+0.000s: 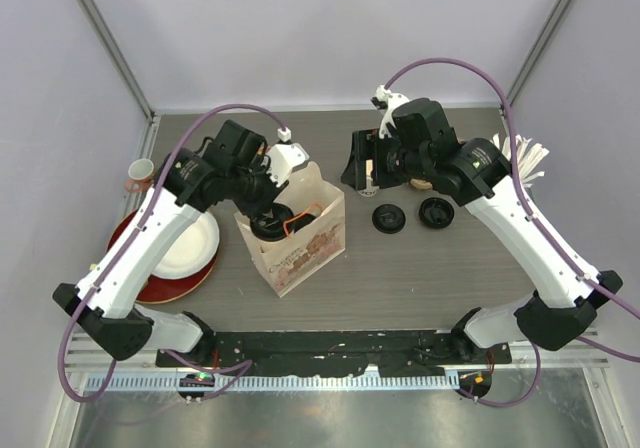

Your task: Pack the takeout coffee

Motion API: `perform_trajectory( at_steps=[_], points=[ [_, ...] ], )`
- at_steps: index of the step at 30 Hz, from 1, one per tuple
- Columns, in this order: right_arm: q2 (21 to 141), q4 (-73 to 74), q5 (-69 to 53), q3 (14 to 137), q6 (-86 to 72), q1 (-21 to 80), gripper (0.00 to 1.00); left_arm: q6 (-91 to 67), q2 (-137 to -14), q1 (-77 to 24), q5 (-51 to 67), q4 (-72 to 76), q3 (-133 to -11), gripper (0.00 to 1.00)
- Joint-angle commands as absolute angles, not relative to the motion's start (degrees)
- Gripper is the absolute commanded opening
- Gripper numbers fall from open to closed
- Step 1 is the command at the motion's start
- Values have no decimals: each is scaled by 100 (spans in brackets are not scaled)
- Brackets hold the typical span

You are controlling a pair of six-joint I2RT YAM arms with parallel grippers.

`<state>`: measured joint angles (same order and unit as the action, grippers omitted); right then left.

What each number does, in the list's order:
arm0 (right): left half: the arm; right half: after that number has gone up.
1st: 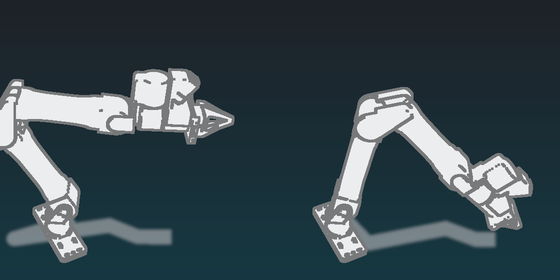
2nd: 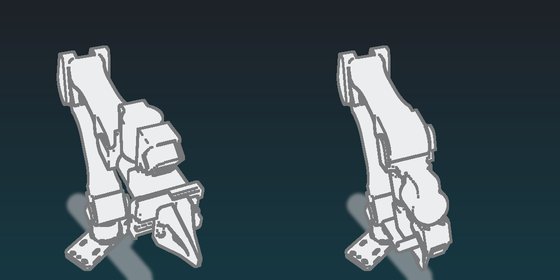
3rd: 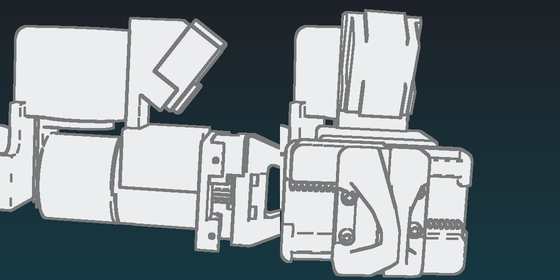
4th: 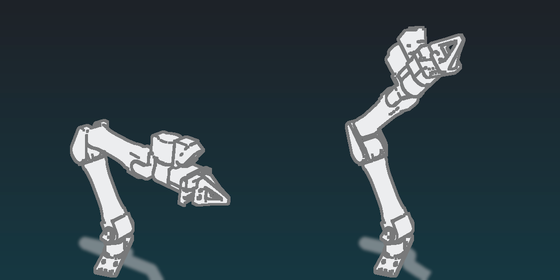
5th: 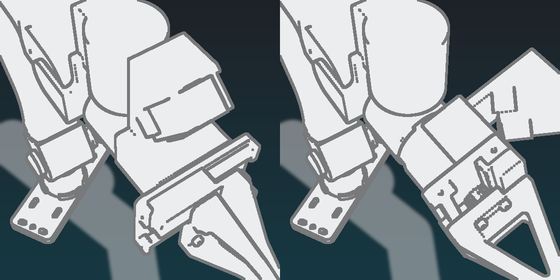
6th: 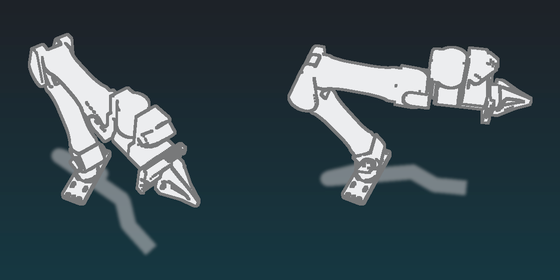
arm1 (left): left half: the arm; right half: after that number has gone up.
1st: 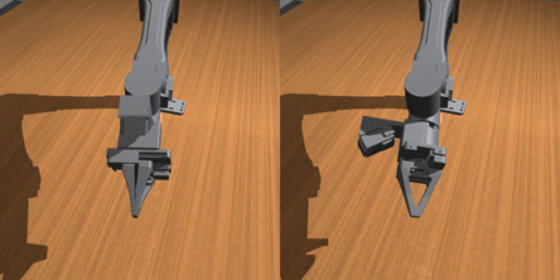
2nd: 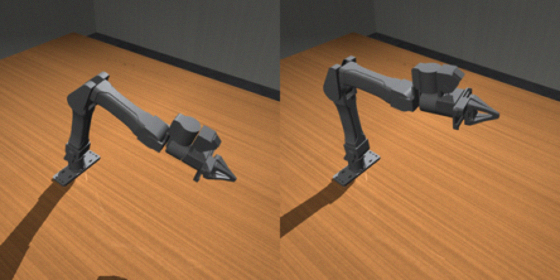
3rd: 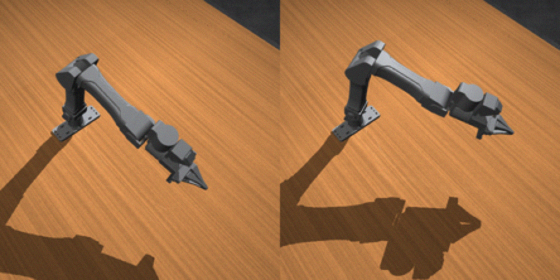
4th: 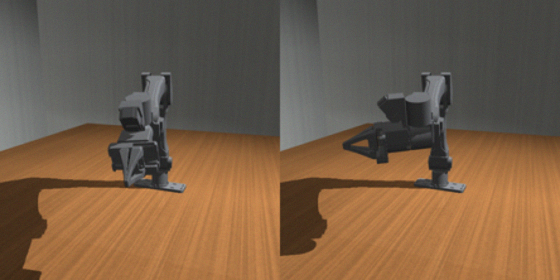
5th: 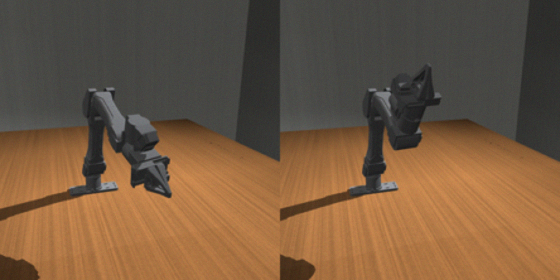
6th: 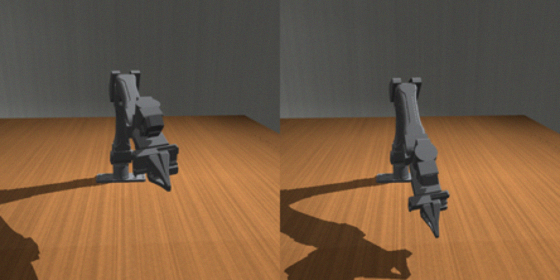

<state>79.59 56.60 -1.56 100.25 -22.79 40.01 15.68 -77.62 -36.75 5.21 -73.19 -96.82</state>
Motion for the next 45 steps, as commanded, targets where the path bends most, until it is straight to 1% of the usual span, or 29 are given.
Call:
perform_trajectory(
  at_steps=[1,4,7,10,14,18,23,28,33,39,45],
  points=[
    [7682,5361,-62,10011,-2259,4025,74,1713,-7445,-3691,668,-6339,-9134,10],
    [7690,5335,-62,10002,-2259,4025,74,1951,-7077,-3691,826,-5769,-8537,8],
    [7690,5317,-53,10002,-2267,4017,74,2258,-6865,-3691,993,-5546,-8123,6],
    [7664,5291,-35,9958,-2276,4025,75,2382,-6829,-3691,1028,-5599,-8112,6],
    [7550,5186,-26,9800,-2338,4025,74,2400,-6978,-3691,1037,-5756,-8419,5],
    [7479,5159,-26,9703,-2355,4025,74,2154,-7399,-3691,1256,-6231,-9499,4],
    [7471,5177,-26,9729,-2303,4025,74,1943,-7532,-3700,1503,-6232,-9835,4],
    [7427,5194,-26,9694,-2294,4025,75,2073,-7620,-3683,1248,-6030,-9511,2],
    [7392,5203,-26,9677,-2303,4025,74,2452,-7620,-3639,923,-5625,-8754,2],
    [7365,5212,167,9659,-2329,4017,75,2662,-7506,-3560,1107,-5845,-8684,1],
    [7392,5177,150,9650,-2303,4025,75,3207,-7172,-3472,1046,-5670,-7858,1]
  ],
)
